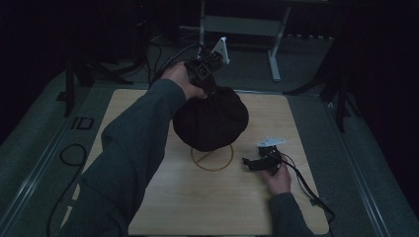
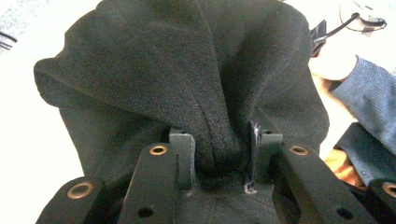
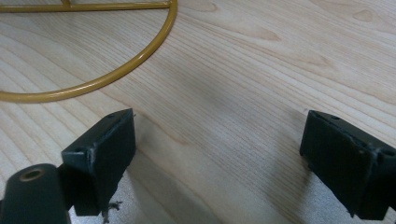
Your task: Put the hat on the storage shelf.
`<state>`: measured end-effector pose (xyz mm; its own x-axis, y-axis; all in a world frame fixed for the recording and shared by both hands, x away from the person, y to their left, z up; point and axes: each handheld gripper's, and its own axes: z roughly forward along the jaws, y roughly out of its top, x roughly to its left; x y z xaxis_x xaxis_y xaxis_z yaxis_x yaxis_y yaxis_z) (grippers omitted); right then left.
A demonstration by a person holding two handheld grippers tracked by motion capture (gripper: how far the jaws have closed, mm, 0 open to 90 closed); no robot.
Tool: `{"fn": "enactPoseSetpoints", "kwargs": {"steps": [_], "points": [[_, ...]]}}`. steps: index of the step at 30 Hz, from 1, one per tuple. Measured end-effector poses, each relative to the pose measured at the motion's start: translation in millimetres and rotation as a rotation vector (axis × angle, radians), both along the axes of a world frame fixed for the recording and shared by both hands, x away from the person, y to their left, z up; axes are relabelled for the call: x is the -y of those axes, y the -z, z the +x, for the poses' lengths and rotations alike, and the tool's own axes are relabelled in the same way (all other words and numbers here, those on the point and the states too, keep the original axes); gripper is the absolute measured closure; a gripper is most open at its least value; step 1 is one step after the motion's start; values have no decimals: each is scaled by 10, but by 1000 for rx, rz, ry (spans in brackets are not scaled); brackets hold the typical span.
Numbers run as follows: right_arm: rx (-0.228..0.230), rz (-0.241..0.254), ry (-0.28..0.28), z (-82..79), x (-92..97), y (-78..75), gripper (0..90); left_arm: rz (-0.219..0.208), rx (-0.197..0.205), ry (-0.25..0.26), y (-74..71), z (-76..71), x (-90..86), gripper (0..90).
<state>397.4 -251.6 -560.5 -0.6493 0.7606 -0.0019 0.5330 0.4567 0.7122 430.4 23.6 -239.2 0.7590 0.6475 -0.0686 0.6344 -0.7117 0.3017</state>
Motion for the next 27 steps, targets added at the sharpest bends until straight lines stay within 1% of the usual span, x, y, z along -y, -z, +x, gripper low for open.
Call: {"fn": "enactPoseSetpoints", "kwargs": {"steps": [4,9,10,11,12,14,15,17,18,19,20,21,27], "points": [[0,0,0,0,0,0,102,3,-9,11,42,-34,12,688],[0,0,0,0,0,0,102,8,-17,16,85,-33,0,683],[0,0,0,0,0,0,102,9,-21,19,96,-28,-6,675],[0,-1,-1,0,0,0,102,9,-21,19,96,-28,-6,646],[0,-1,-2,0,1,1,102,15,-32,15,124,-19,-13,599],[0,1,0,0,0,0,102,13,-17,10,140,-18,-28,501],[0,0,0,0,0,0,102,9,-7,5,140,-16,-40,466],[1,0,0,0,0,1,102,-17,11,-8,113,-8,-81,417],[0,-1,-1,0,0,0,102,-38,20,-21,87,-7,-104,388],[0,0,0,0,0,1,102,-52,29,-28,58,-2,-132,374],[1,0,-1,0,0,1,102,-52,29,-28,58,-2,-132,374],[1,0,0,0,0,1,102,-68,42,-44,15,-3,-178,370],[1,1,0,0,0,1,102,-59,56,-58,-5,-11,-265,355]]}}
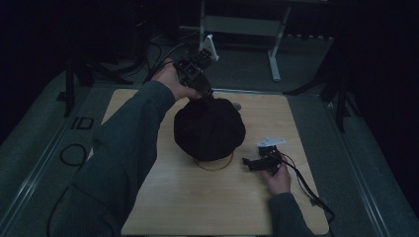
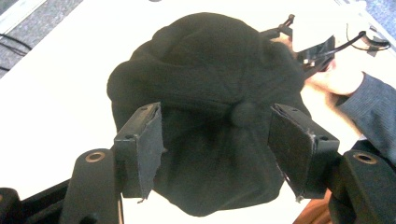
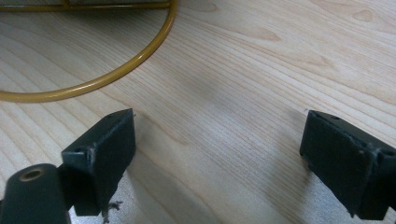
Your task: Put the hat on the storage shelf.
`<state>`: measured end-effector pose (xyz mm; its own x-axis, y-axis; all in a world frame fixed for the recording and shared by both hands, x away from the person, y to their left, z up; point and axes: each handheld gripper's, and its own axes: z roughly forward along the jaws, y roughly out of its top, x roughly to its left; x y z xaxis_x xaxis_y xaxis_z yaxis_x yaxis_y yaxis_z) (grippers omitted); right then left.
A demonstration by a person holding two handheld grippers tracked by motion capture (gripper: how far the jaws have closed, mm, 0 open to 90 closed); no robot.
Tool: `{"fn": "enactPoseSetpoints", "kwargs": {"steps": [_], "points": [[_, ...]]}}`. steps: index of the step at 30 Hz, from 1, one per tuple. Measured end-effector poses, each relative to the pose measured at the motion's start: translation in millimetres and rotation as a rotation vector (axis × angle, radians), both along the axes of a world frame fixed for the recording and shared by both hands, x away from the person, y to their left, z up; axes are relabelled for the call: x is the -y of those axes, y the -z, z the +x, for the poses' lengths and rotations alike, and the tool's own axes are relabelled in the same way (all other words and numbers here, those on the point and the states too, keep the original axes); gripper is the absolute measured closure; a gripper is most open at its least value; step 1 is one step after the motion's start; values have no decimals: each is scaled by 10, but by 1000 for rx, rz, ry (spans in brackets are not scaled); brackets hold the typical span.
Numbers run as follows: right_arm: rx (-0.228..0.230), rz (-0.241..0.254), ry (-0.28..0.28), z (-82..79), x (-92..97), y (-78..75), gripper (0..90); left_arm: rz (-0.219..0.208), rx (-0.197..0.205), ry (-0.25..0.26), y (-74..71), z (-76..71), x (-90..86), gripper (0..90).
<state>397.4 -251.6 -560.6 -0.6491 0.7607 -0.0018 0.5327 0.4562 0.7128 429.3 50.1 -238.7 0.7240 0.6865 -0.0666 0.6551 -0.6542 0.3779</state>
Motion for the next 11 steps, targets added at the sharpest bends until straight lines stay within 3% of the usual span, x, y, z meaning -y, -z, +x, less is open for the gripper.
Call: {"fn": "enactPoseSetpoints", "kwargs": {"steps": [11], "points": [[0,-1,-2,2,1,-1,102,6,17,-19,5,14,-69,354]]}}
